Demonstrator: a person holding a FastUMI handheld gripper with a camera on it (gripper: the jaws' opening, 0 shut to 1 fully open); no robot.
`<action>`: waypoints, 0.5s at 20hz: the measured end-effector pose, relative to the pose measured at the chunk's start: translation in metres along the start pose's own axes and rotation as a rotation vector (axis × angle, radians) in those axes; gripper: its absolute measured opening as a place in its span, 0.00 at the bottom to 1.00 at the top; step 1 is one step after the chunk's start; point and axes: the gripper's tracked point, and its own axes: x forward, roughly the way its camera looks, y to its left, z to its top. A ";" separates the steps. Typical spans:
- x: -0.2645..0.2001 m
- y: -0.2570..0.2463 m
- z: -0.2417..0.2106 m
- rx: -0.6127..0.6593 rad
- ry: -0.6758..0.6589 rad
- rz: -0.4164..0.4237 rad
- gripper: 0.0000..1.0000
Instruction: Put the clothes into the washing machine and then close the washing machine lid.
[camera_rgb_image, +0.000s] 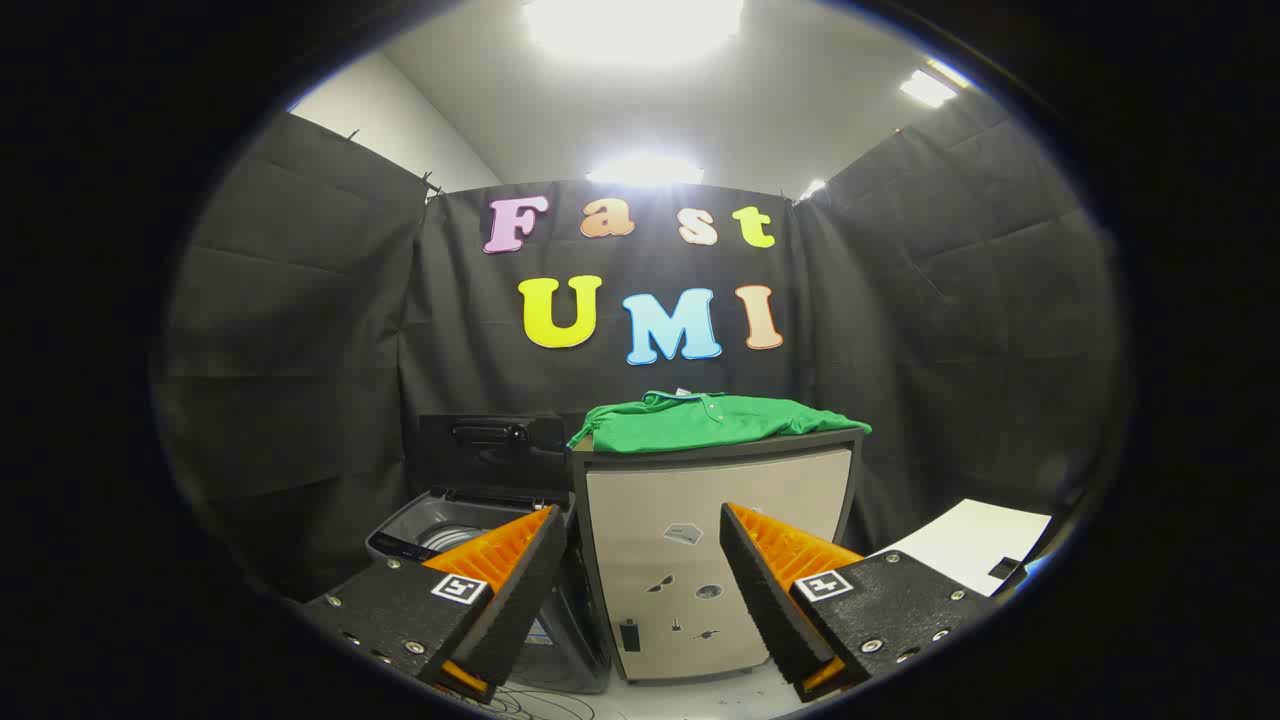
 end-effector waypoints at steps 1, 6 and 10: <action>-0.002 0.000 0.001 0.001 -0.003 0.002 0.96; -0.005 -0.004 0.006 0.015 -0.012 -0.007 0.96; -0.007 -0.008 0.009 0.017 -0.015 -0.014 0.96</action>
